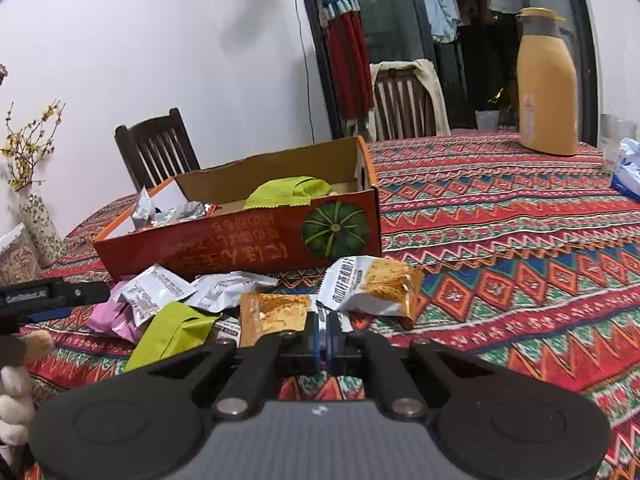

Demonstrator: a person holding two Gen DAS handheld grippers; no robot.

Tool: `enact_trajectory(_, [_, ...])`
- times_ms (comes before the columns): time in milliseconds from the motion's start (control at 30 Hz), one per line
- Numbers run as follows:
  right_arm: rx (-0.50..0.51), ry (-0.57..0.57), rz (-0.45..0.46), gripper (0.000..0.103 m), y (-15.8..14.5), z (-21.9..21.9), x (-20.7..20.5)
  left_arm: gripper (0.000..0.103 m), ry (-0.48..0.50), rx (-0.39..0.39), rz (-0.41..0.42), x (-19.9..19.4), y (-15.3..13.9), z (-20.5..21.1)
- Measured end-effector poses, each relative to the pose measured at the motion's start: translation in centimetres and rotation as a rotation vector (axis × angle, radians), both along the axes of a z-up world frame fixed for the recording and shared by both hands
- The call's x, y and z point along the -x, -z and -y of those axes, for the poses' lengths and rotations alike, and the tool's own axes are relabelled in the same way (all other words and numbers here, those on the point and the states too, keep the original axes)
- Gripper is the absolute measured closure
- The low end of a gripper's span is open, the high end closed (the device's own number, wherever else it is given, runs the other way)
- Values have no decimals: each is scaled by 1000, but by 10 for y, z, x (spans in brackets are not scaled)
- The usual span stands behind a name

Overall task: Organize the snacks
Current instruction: 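Lower the open right gripper onto a white-labelled cookie packet, then grasp the white cookie packet with the right gripper while the left grasps a green bar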

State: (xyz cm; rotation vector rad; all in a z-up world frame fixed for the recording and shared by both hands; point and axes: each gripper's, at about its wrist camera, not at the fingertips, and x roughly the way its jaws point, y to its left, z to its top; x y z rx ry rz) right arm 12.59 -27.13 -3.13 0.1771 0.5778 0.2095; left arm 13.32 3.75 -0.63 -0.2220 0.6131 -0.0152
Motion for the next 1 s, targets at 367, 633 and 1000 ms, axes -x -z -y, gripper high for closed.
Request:
enact_trajectory(367, [20, 35, 2, 90, -2, 7, 10, 0, -18, -8, 13, 4, -1, -1])
enact_trajectory(633, [31, 48, -38, 63, 9, 6, 1, 0, -12, -3, 17, 4, -2, -1])
enact_trajectory(1000, [30, -62, -72, 47, 4, -23, -37, 0, -11, -1, 13, 4, -1, -1])
